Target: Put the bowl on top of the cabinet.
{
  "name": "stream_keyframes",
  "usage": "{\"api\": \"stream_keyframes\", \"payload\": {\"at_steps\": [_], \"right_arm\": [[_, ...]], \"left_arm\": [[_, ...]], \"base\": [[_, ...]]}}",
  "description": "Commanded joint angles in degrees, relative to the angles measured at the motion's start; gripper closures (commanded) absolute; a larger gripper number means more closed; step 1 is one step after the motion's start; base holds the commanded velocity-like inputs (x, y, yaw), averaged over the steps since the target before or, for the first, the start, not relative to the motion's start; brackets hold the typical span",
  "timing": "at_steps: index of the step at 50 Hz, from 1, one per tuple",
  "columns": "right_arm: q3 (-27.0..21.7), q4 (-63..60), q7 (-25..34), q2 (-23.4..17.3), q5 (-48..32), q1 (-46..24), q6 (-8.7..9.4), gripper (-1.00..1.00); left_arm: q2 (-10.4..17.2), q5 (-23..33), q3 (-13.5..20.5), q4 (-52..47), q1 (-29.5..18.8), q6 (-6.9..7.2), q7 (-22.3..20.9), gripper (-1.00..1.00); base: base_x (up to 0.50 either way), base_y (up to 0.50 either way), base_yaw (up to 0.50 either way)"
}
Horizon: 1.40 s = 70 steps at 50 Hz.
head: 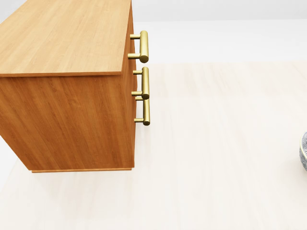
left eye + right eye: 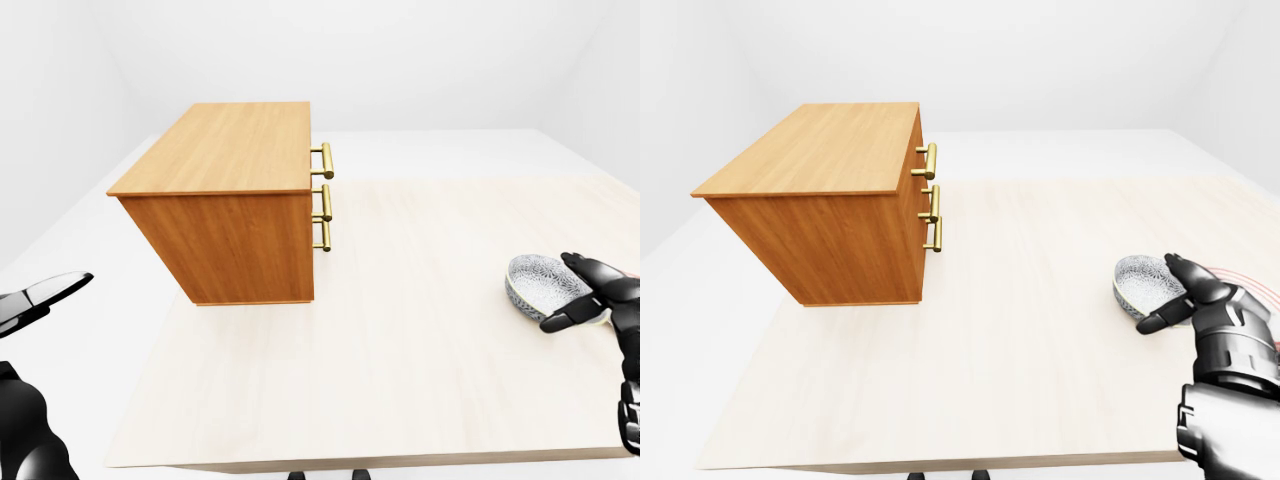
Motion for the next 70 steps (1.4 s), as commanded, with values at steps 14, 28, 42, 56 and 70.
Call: {"api": "stream_keyframes", "payload": {"at_steps": [14, 28, 42, 56, 70], "right_arm": [[1.4, 2.4, -1.9, 4.2, -1.2, -0.8, 0.00, -1.00], [1.1, 4.0, -3.5, 5.0, 1.3, 2.4, 0.00, -1.00], [2.0, 4.3, -1.8, 4.7, 0.0, 5.2, 0.00, -1.00], [2.2, 4.8, -1.8, 5.7, -0.2, 5.0, 0.00, -1.00], [2.1, 4.7, -1.7, 5.7, 0.0, 5.0, 0.00, -1.00]], "left_arm": [[0.4, -0.5, 0.3, 0.2, -0.1, 0.00, 0.2, -1.00], [0.3, -0.3, 0.0, 0.3, -0.1, 0.00, 0.1, -1.00], [0.0, 0.0, -0.1, 0.3, 0.0, 0.00, 0.0, -1.00], [-0.3, 0.2, -0.2, 0.7, 0.3, 0.00, -0.3, -1.00], [-0.2, -0.1, 0.0, 0.2, 0.2, 0.00, -0.2, -1.00]], "base": [[0.00, 0.00, 0.00], [0.00, 0.00, 0.00], [0.00, 0.00, 0.00], [0.00, 0.00, 0.00], [0.00, 0.00, 0.00]]}}
